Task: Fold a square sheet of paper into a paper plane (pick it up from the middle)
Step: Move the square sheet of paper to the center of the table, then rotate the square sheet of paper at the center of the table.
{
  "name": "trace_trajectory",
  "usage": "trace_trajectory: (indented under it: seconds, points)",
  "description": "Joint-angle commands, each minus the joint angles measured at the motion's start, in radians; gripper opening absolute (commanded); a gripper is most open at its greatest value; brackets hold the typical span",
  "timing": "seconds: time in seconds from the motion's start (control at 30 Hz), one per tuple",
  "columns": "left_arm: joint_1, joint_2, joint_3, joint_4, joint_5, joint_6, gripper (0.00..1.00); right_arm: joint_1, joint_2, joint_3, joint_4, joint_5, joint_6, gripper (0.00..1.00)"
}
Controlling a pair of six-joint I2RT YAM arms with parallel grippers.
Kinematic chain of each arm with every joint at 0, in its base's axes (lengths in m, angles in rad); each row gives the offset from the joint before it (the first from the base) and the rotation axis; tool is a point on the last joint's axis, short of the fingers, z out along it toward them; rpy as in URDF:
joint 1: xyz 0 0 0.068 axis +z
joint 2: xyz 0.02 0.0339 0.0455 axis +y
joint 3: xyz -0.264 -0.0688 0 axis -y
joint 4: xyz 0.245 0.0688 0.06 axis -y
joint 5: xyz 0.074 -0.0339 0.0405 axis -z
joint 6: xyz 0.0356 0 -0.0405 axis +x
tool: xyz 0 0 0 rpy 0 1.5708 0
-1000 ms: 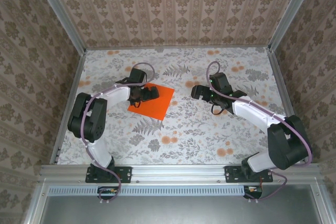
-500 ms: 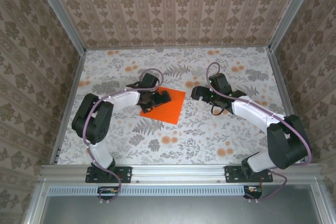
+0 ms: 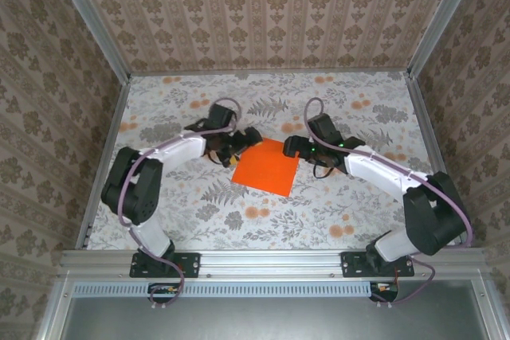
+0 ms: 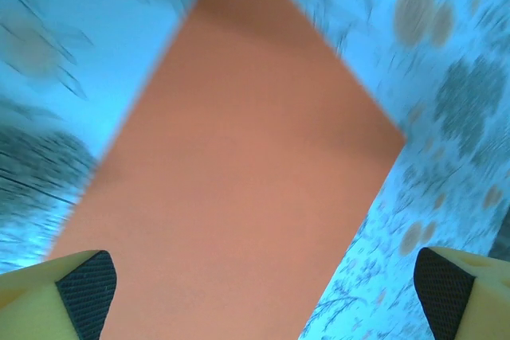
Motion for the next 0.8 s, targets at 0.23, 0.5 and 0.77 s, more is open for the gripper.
trace_trajectory:
  seconds: [0.23, 0.5, 0.77]
  points:
    - [0.208, -0.149, -0.039, -0.132, -0.042, 0.126, 1.0, 0.246, 0.309, 0.264, -0.07, -0.064, 0.053, 0.76]
    - [0.237, -0.175, -0.069, -0.15, -0.055, 0.142, 1.0, 0.299, 0.445, 0.374, -0.185, -0.097, 0.038, 0.7]
    - [0.237, -0.149, -0.064, -0.145, -0.058, 0.145, 1.0, 0.299, 0.461, 0.351, -0.337, -0.075, -0.057, 0.71]
